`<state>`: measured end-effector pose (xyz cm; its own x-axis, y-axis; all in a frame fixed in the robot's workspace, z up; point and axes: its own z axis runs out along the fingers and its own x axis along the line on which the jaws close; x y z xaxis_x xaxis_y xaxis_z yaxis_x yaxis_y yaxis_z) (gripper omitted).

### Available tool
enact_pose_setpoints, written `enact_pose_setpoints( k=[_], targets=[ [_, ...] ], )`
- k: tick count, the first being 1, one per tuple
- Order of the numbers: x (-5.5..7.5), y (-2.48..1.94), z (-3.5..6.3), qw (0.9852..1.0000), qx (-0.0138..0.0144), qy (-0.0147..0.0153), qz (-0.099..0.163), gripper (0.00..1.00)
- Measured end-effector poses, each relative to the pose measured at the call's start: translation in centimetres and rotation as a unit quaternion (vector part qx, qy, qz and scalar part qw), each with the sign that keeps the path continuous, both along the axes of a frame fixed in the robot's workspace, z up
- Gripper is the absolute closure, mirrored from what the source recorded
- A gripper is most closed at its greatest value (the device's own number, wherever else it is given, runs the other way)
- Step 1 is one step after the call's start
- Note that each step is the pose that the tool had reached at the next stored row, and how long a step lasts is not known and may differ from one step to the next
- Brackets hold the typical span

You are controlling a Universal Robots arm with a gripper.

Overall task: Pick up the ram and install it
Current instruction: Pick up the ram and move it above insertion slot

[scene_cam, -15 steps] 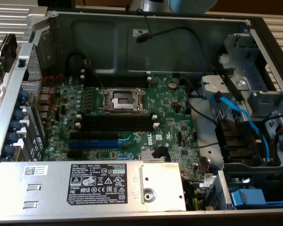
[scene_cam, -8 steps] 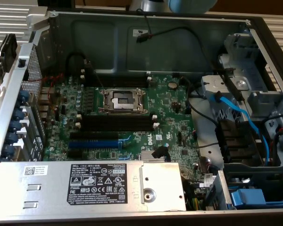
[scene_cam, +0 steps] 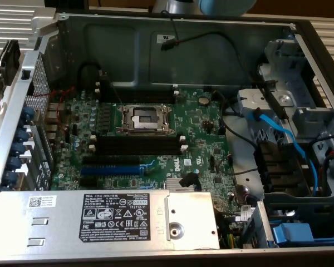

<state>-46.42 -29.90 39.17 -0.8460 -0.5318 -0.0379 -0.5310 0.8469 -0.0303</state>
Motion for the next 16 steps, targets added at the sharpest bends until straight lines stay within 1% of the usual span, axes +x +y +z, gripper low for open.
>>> enact_pose_setpoints(
  k=[3,5,7,10,11,12,13,16],
  targets=[
    [-0.01,0.00,0.00,0.9996,0.0000,0.0000,0.027,0.90],
    [-0.01,0.00,0.01,0.9990,0.0001,0.0001,0.045,0.90],
    [-0.01,0.00,0.00,0.9980,0.0002,0.0000,0.063,0.90],
    [-0.02,0.00,0.00,0.9960,0.0005,0.0000,0.089,0.90],
    [-0.02,0.00,0.00,0.9943,0.0007,0.0000,0.107,0.90],
    [-0.02,0.00,0.00,0.9932,0.0008,0.0000,0.116,0.90],
    [-0.02,0.00,0.00,0.9912,0.0010,0.0000,0.132,0.90],
    [-0.03,0.00,0.00,0.9875,0.0015,0.0000,0.157,0.90]
  ],
)
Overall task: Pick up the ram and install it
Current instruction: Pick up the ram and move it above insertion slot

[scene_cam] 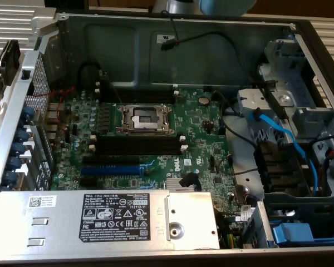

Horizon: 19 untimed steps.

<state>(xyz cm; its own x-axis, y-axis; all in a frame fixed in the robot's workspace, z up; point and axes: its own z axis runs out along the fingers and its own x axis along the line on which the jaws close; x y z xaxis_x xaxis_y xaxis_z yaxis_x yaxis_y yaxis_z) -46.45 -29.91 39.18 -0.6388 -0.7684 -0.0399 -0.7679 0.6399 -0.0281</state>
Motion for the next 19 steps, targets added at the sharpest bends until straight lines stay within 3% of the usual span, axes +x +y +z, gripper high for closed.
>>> enact_pose_setpoints(
  k=[5,10,15,19],
  targets=[
    [-0.02,0.00,0.00,0.9992,0.0009,0.0000,0.041,0.90],
    [-0.04,0.00,0.00,0.9968,0.0019,0.0000,0.080,0.90],
    [-0.06,0.00,0.00,0.9928,0.0029,0.0000,0.120,0.90],
    [-0.07,0.00,0.00,0.9886,0.0036,0.0000,0.151,0.90]
  ],
)
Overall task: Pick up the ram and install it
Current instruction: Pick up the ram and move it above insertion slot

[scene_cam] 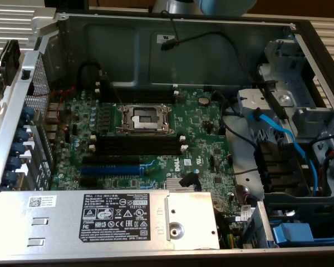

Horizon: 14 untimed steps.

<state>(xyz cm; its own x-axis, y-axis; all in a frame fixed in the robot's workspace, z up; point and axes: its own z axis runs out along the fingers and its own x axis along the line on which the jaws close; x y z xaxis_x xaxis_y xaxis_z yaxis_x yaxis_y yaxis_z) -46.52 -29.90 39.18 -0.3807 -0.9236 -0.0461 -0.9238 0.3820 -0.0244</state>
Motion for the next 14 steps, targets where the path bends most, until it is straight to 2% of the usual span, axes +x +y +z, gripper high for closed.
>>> enact_pose_setpoints(
  k=[5,10,12,14],
  targets=[
    [-0.02,0.00,0.00,0.9992,0.0005,0.0000,0.040,0.90],
    [-0.07,0.00,0.01,0.9970,0.0007,0.0005,0.077,0.90],
    [-0.08,-0.01,0.00,0.9960,0.0009,0.0034,0.089,0.90],
    [-0.08,-0.01,-0.01,0.9951,0.0015,0.0104,0.099,0.90]
  ],
)
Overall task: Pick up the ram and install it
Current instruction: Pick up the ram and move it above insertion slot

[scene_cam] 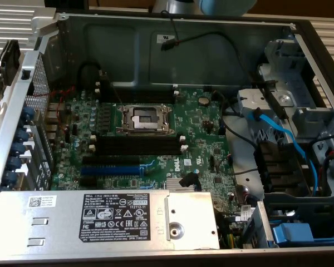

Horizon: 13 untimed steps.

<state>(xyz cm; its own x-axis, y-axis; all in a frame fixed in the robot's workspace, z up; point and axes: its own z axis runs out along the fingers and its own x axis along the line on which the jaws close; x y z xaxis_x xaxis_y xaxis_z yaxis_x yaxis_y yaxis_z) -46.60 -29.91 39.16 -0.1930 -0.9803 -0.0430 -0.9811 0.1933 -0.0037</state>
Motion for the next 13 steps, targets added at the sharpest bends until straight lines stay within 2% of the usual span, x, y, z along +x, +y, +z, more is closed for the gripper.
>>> enact_pose_setpoints(
  k=[3,4,10,13],
  targets=[
    [-0.01,0.00,-0.02,0.9998,0.0000,0.0143,0.013,0.90],
    [-0.01,0.01,-0.03,0.9997,0.0000,0.0165,0.016,0.90],
    [-0.14,0.00,-0.03,0.9997,0.0000,0.0167,0.017,0.90],
    [-0.16,0.00,-0.06,0.9989,-0.0005,0.0167,0.043,0.90]
  ],
)
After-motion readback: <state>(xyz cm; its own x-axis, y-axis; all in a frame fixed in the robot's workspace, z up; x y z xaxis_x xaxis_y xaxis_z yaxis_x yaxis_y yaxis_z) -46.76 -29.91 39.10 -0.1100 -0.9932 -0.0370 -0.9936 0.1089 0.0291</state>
